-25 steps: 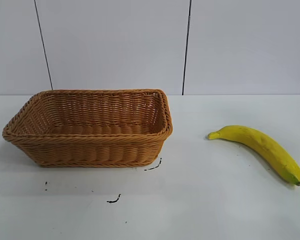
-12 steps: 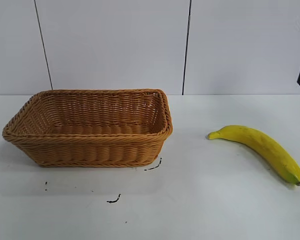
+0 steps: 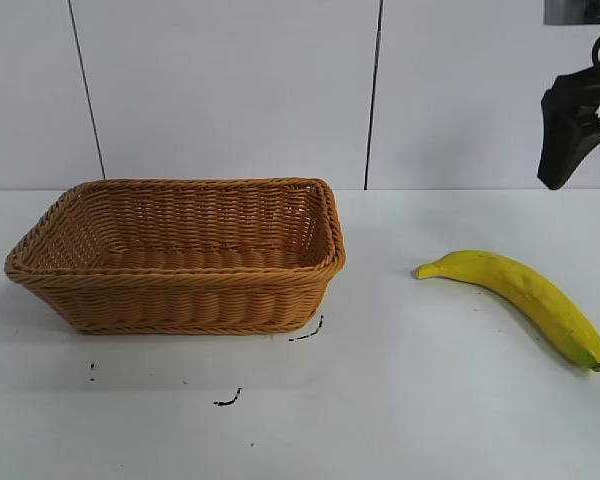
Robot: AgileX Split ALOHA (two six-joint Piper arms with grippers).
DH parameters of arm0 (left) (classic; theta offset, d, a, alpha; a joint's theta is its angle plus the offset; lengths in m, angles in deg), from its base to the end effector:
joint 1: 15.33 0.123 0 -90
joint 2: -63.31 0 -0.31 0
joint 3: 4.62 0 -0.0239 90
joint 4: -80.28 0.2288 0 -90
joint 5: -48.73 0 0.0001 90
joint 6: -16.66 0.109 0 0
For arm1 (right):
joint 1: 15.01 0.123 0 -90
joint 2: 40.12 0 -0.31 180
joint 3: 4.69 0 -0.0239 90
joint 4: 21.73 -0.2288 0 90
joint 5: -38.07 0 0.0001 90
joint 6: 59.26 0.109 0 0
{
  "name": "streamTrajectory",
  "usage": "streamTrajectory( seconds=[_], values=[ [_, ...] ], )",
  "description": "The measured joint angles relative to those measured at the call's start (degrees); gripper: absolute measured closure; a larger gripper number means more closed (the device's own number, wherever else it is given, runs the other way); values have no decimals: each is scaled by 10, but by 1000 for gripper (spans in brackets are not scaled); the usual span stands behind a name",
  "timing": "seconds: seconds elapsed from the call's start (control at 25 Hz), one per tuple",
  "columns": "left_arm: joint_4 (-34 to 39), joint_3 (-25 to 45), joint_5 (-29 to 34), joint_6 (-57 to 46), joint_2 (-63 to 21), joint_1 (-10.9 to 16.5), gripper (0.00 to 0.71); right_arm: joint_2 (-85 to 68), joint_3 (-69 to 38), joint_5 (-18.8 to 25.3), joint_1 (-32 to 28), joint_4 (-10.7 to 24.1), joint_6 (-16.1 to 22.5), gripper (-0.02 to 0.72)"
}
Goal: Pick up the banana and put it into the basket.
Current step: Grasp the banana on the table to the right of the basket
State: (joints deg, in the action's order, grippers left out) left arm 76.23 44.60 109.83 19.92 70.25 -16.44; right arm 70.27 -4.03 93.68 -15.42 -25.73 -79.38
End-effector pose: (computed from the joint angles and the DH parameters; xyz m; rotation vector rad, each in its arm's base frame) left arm -0.0344 -0.0061 0.2579 0.0816 2.0435 -0.0612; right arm 0.3590 0.0037 0.2536 -0.4472 2.8438 0.0228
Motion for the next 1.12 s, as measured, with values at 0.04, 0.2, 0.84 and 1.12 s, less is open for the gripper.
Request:
streamTrajectory(
  seconds=[0.04, 0.2, 0.84, 1.12],
  values=[
    [0, 0, 0, 0, 0, 0, 17, 12, 0, -2, 1, 0, -1, 13],
    [0, 0, 0, 0, 0, 0, 17, 40, 0, -12, 10, 0, -15, 13],
    [0, 0, 0, 0, 0, 0, 17, 128, 0, -84, 21, 2, -53, 13],
    [0, 0, 0, 0, 0, 0, 17, 177, 0, -108, 21, -10, -53, 13]
  ],
)
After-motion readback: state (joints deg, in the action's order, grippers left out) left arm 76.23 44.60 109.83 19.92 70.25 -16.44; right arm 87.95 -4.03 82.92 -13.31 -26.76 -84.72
